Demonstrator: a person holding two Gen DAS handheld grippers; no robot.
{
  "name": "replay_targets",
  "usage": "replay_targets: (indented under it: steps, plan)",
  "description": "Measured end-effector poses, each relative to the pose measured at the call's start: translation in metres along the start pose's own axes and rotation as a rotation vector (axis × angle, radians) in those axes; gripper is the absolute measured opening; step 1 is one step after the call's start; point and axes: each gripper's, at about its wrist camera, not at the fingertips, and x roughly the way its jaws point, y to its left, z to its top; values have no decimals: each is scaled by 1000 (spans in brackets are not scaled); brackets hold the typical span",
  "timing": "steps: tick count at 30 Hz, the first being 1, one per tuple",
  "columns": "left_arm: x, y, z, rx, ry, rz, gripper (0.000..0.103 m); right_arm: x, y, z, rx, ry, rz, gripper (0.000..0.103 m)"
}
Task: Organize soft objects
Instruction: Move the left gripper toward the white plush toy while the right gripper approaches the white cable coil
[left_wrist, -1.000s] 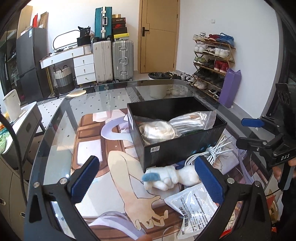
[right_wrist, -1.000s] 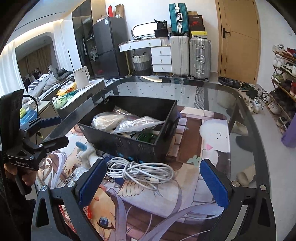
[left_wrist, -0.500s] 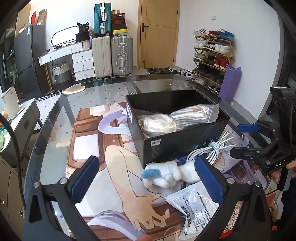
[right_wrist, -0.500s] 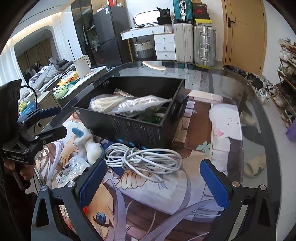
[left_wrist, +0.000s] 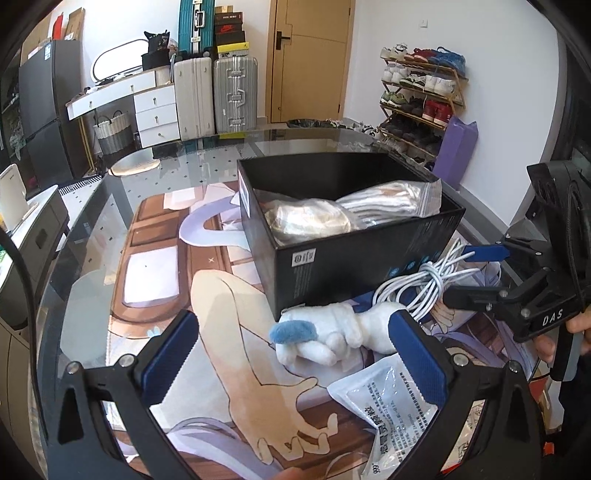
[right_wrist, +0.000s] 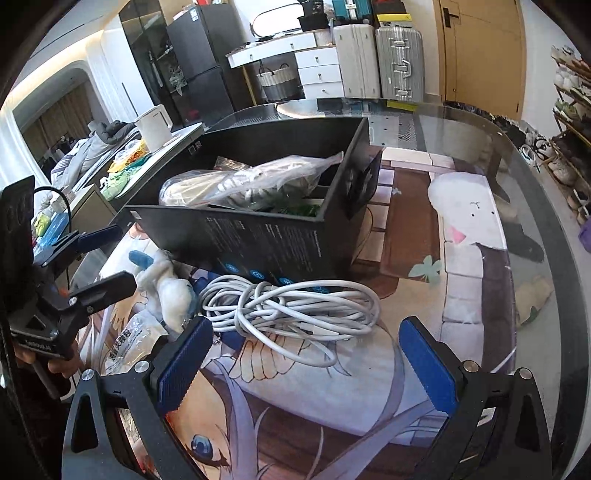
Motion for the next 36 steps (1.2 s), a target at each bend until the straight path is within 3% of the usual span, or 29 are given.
replay_targets:
  steps: [15, 22, 29, 36]
  plan:
    - [5, 3, -3, -17, 0, 6, 103, 11, 3, 0, 24, -19, -10, 101]
    - [6, 4, -3, -25, 4, 3, 103, 12, 10, -2, 3, -31, -19, 92]
    - [6, 4, -4, -25, 4, 1, 103, 8, 3, -1, 27, -47, 26, 78]
    - [6, 6, -4, -31, 7, -3, 103, 1, -2, -1, 18, -48, 39, 76]
